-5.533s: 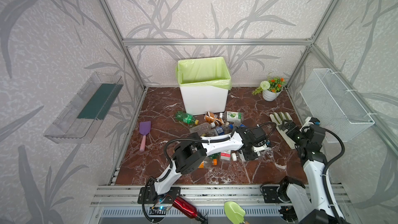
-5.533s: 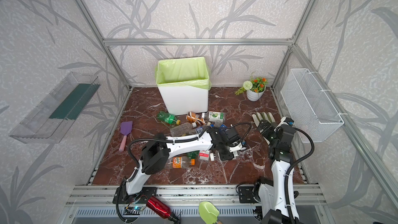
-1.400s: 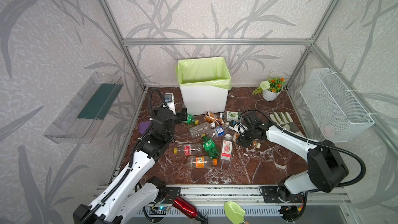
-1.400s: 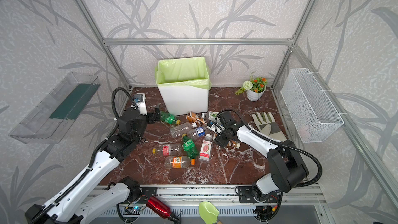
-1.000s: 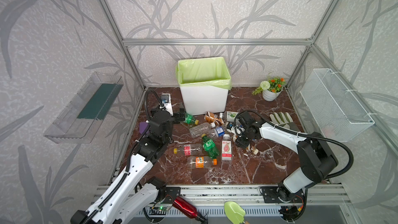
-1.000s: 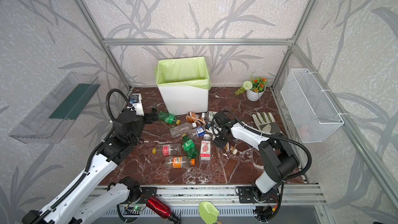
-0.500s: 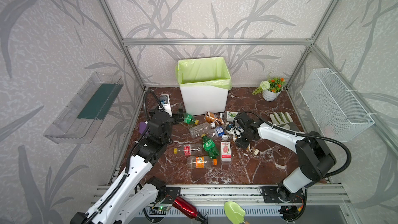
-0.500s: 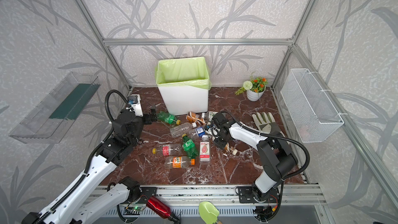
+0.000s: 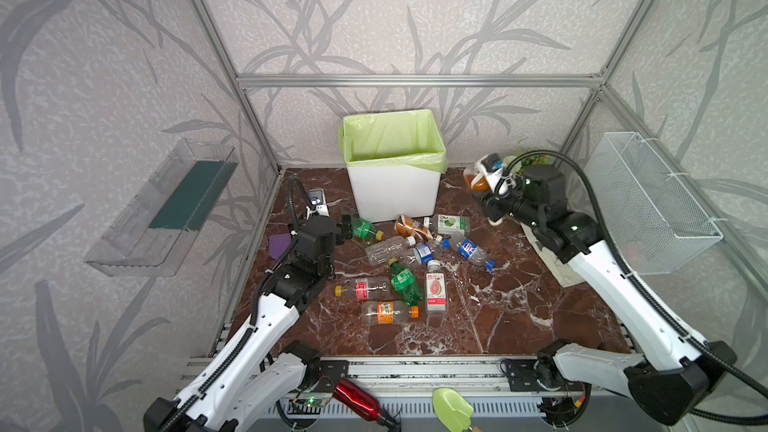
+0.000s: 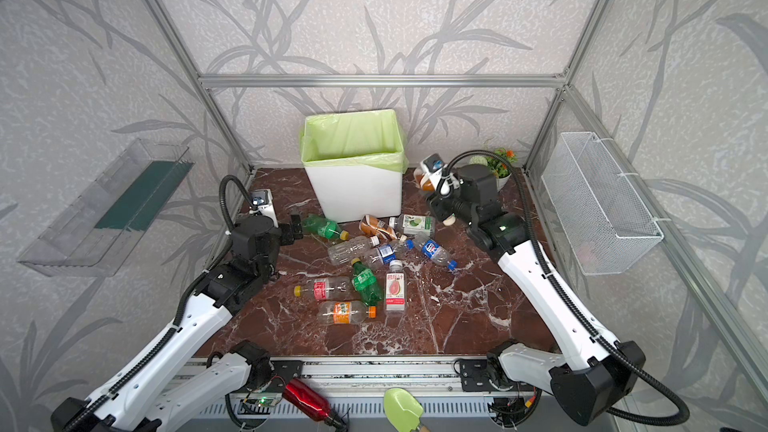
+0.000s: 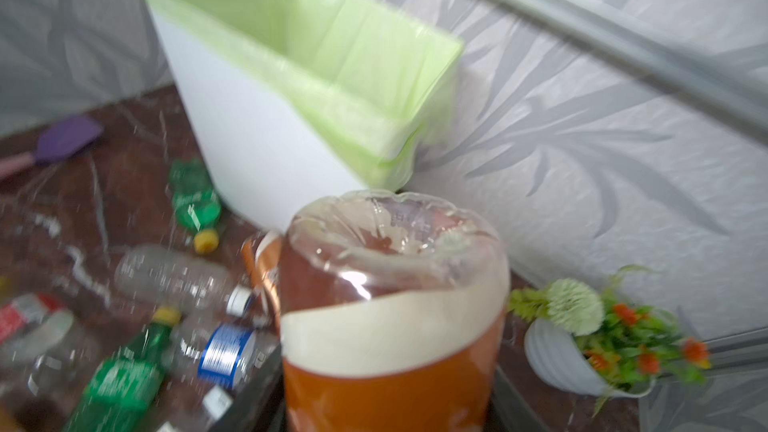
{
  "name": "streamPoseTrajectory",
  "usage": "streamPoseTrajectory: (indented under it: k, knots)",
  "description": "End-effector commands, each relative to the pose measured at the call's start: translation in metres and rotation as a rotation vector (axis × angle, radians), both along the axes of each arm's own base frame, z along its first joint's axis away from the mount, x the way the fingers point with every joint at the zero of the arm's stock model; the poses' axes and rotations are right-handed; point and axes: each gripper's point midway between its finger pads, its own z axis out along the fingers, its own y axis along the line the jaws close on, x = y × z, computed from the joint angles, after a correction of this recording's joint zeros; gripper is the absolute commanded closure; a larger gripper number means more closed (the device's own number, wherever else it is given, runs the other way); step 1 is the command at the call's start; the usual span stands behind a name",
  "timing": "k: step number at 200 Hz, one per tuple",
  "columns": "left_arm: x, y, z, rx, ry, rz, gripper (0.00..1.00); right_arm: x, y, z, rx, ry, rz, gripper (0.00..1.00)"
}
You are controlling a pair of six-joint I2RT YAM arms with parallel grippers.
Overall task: Throw the plastic bottles in the bin
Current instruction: 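Lift the Nescafe bottle over the bin and open the right gripper, then withdraw the right gripper back toward the pile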
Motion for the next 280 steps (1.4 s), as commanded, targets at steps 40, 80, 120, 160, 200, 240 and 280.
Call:
streamPoseTrajectory:
  k: [40, 80, 120, 160, 200, 240, 280]
  knots:
    - [-0.014, 0.027, -0.053, -0.112, 0.122, 0.186, 0.01, -0.018, -0.005, 0.218, 0.439, -0.473, 0.075, 0.40]
    - [-0.017, 0.025, -0.065, -0.154, 0.151, 0.183, 0.01, 0.070, 0.088, 0.151, 0.534, -0.172, 0.270, 0.40]
    - [-0.019, 0.027, -0.063, -0.146, 0.174, 0.185, 0.01, 0.149, 0.185, 0.035, 0.332, 0.164, 0.305, 0.28]
    - [-0.024, 0.032, -0.053, -0.145, 0.153, 0.191, 0.01, 0.121, 0.134, 0.161, 0.476, -0.148, 0.242, 0.01]
    - [-0.033, 0.039, -0.048, -0.202, 0.103, 0.235, 0.01, 0.051, 0.090, 0.223, 0.533, -0.348, 0.247, 0.01]
    - [-0.040, 0.028, -0.063, -0.328, 0.130, 0.216, 0.01, 0.027, 0.050, 0.177, 0.504, -0.334, 0.150, 0.01]
    - [-0.041, 0.012, -0.069, -0.328, 0.174, 0.163, 0.01, 0.037, -0.018, 0.057, 0.510, -0.108, -0.055, 0.01]
